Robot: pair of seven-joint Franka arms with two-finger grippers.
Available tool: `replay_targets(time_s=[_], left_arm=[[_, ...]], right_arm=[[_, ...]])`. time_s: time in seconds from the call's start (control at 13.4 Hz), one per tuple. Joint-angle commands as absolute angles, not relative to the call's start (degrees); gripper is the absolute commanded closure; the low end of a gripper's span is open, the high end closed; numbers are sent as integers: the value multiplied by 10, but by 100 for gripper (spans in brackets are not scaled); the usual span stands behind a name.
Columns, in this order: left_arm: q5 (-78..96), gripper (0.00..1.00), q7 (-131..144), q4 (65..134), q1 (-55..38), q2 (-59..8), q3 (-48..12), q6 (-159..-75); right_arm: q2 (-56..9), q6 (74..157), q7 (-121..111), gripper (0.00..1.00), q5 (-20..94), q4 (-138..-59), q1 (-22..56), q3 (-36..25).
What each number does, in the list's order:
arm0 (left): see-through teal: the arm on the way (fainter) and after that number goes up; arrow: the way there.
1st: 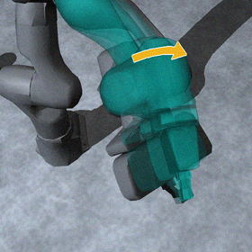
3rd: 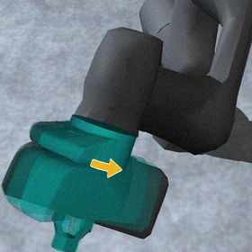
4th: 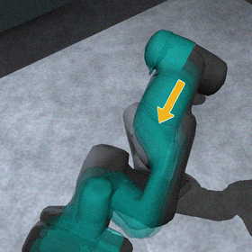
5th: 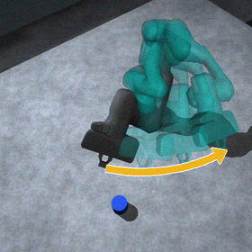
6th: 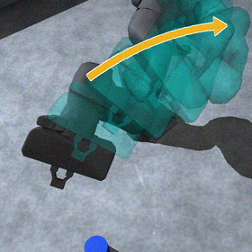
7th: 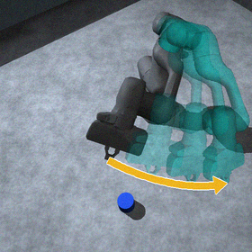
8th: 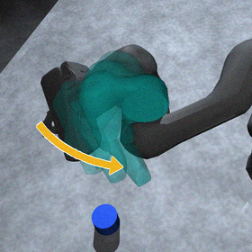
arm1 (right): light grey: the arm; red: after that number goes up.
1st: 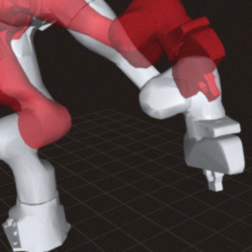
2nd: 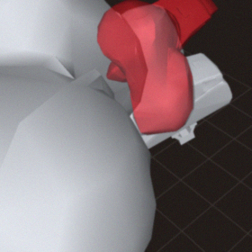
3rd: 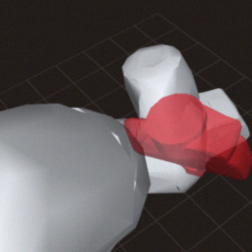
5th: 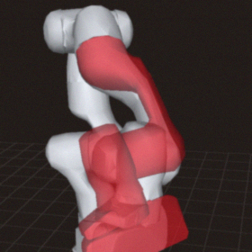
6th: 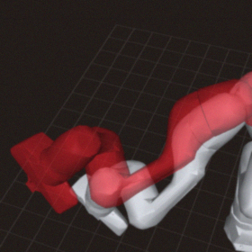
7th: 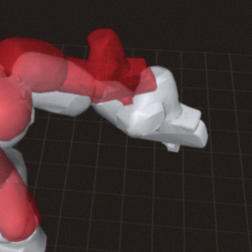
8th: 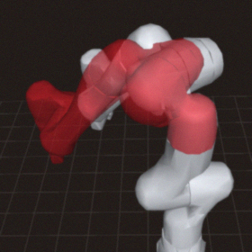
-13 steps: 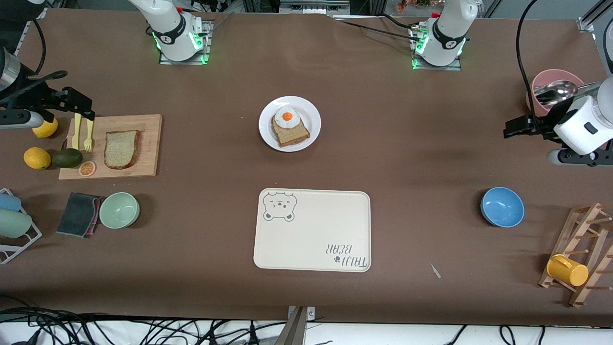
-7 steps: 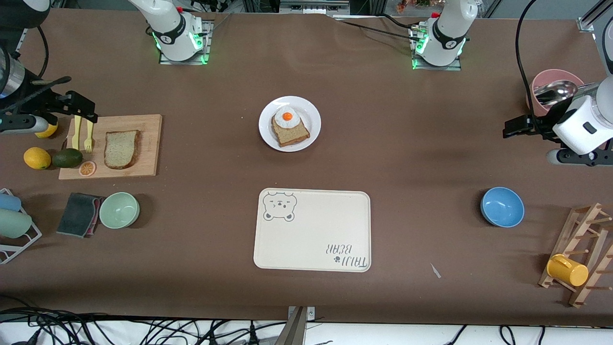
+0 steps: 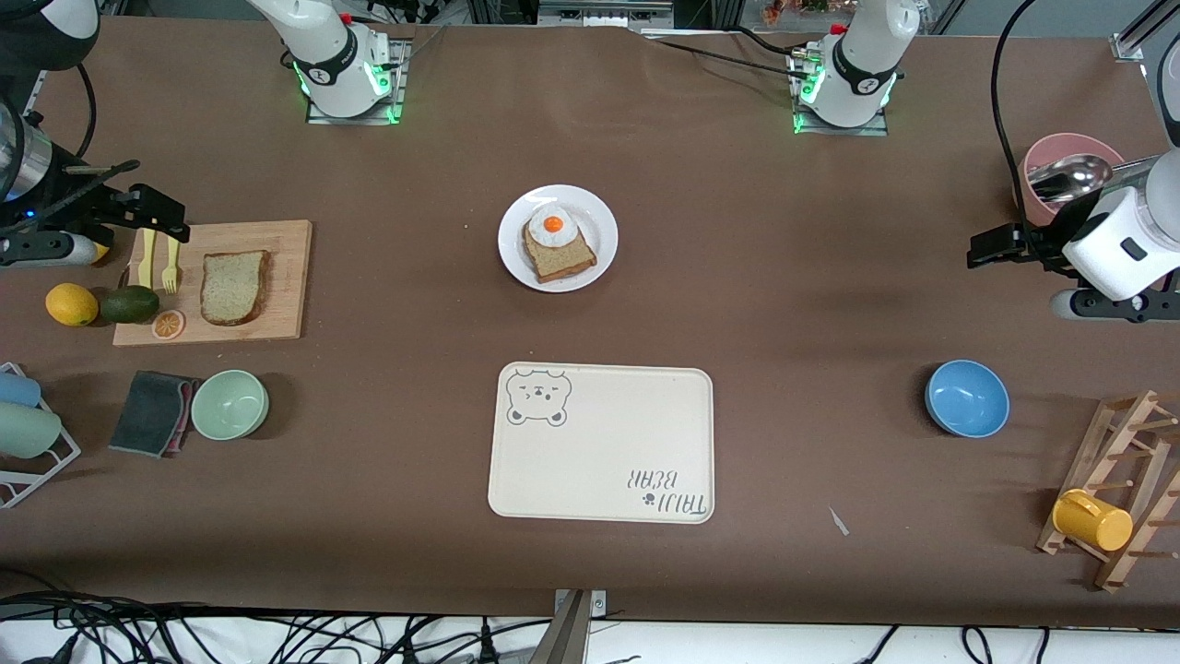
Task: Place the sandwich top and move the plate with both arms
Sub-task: 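Move the right gripper toward the bread slice on the cutting board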
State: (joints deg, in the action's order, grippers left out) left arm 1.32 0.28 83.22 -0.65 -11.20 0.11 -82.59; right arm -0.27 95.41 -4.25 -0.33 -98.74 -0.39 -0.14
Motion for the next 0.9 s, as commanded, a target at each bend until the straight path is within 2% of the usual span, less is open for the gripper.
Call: replay_targets(time_s=[0.0,0.15,0.82], left_arm=[[25,0,8,813,5,-113,2,-821],[27,0,9,814,14,-94,2,-818],[20,0,1,817,11,-94,-4,-809]], right_arm=[[-9,948,-38,0,-6,-972,-10,4],[-9,948,-39,0,-6,-972,-10,4],[-33,930,-43,0,-9,-978,-7,4]])
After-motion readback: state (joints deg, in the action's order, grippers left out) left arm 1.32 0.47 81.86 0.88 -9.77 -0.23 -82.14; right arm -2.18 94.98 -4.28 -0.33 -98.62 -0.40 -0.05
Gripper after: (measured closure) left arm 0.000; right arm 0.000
